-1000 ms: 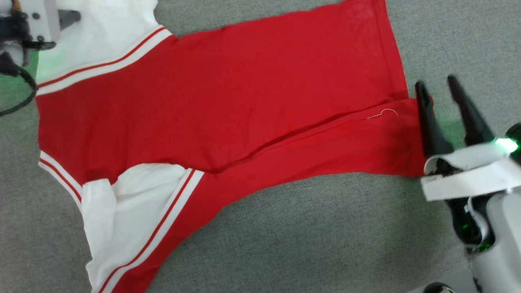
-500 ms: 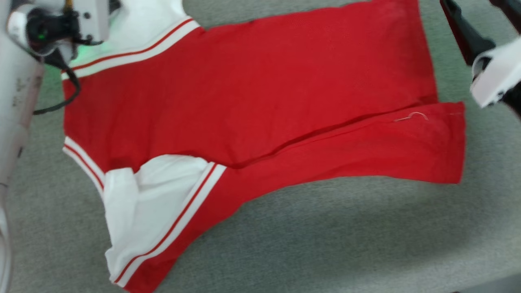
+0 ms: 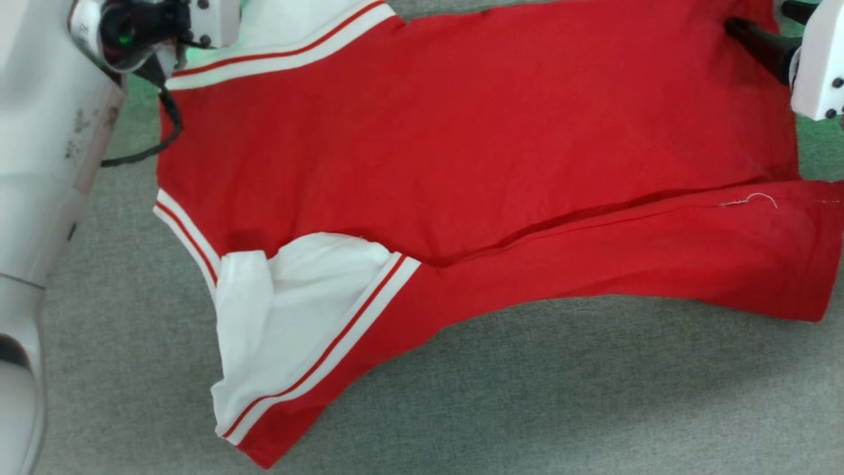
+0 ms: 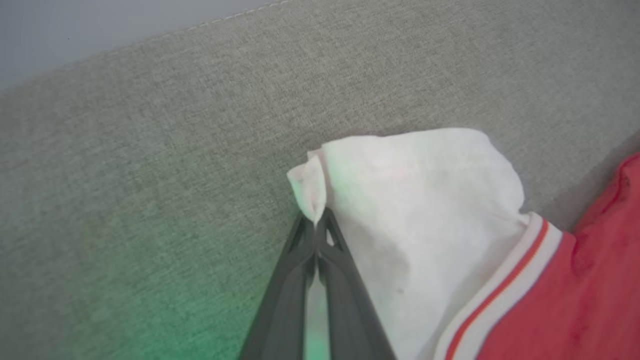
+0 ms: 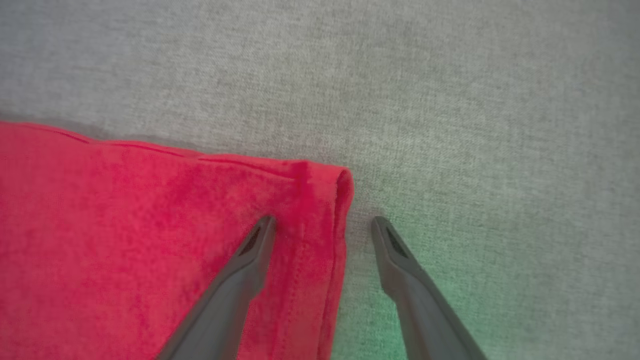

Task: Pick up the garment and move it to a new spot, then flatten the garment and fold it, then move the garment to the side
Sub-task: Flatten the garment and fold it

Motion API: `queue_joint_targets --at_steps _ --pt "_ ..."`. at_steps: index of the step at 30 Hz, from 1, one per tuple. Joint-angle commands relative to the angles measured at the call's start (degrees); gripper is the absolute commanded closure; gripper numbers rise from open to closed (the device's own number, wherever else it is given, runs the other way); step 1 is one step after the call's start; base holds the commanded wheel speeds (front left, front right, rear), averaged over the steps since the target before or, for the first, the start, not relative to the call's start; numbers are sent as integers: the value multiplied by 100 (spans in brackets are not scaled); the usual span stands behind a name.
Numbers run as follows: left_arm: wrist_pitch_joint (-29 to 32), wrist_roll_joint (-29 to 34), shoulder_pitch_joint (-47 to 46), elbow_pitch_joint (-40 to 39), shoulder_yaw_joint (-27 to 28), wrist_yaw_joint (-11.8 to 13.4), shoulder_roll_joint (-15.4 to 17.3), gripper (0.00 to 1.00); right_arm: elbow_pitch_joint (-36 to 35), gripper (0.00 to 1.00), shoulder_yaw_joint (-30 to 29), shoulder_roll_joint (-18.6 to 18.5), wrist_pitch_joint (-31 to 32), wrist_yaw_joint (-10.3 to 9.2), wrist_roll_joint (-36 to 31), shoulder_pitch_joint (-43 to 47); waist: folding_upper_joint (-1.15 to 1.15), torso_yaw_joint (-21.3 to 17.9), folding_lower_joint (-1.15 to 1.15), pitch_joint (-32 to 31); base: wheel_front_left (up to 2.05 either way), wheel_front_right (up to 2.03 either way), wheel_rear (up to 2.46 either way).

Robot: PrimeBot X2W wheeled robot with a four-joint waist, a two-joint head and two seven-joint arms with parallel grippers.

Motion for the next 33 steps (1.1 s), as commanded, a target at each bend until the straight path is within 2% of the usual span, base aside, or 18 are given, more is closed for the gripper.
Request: queue_joint_targets --at_steps 1,2,3,4,5,12,20,28,33 --pt "15 -71 137 11 -142 -11 -28 100 122 0 187 86 97 3 107 101 0 77 0 15 0 0 0" --pt "-4 -112 139 -27 -181 -11 -49 100 147 0 218 68 60 2 123 86 0 102 0 8 0 0 0" --pt "-47 -157 147 -70 -213 -11 -68 100 171 55 251 46 15 2 136 77 0 128 0 -4 0 0 0" --pt "-90 -212 157 -117 -243 -12 -79 100 195 92 293 22 -26 3 168 74 0 153 0 -21 0 0 0" --pt "-146 -268 174 -154 -269 -12 -89 100 224 100 313 -1 -89 2 202 80 0 181 0 -50 0 0 0" --pt "-711 -750 378 -532 -390 -12 -26 100 332 100 367 -147 -1048 -2 245 120 0 376 0 -488 0 0 0" --pt "-1419 -1306 1060 -1470 -607 -12 388 100 205 100 647 -487 -1688 -2 551 669 0 655 0 -1325 0 0 0" --pt "-2111 -1698 1970 -2849 -793 -12 990 100 -306 100 644 -991 -1989 -2 881 1490 0 871 0 -1904 0 0 0" --pt "-2712 -1812 2710 -3753 -740 -12 1521 100 -672 100 511 -1247 -2110 -2 1002 2017 0 898 0 -2058 0 0 0"
